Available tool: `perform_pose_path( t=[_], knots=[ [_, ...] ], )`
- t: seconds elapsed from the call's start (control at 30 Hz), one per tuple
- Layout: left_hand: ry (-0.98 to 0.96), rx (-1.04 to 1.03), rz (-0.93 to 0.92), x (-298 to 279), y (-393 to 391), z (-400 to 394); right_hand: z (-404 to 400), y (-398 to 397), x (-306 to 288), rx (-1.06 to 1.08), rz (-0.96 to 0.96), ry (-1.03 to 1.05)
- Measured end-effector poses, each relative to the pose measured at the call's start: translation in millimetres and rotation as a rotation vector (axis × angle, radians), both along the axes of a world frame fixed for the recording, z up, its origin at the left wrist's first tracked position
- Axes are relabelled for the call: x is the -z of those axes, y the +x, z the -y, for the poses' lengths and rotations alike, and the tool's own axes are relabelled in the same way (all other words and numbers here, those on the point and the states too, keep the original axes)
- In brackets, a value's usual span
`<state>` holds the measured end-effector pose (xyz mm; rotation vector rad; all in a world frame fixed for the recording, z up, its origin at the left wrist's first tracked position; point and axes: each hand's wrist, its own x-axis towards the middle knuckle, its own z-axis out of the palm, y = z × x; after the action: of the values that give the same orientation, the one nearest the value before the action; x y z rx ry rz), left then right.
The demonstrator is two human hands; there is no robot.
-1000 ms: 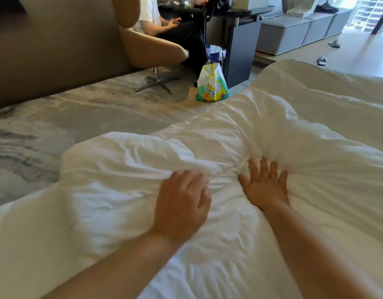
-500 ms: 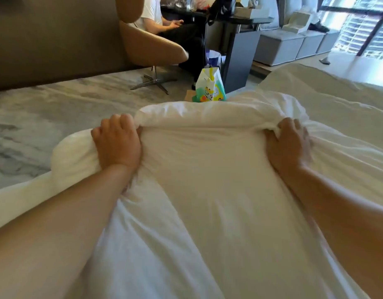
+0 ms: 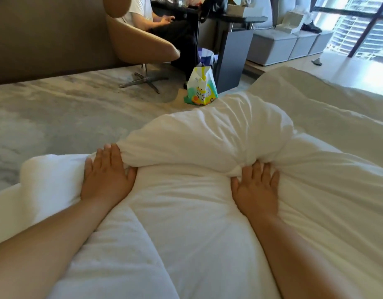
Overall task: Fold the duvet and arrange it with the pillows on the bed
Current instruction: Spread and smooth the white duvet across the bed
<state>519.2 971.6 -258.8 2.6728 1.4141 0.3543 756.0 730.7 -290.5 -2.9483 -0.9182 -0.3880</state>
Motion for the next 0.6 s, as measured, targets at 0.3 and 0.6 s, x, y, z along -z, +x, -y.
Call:
perform_pose_path(
  t=[0.3,0.6],
  knots=[
    [-0.062,0.341,-0.034,-19.8,20.0,108.9,1.1,0.1,3.7,-0.011,-0.051,-0.062],
    [0.012,0.34,-0.17,25.5,16.3,112.2,9.8,1.9,-52.4,-0.11,-0.498,0.045]
  ],
)
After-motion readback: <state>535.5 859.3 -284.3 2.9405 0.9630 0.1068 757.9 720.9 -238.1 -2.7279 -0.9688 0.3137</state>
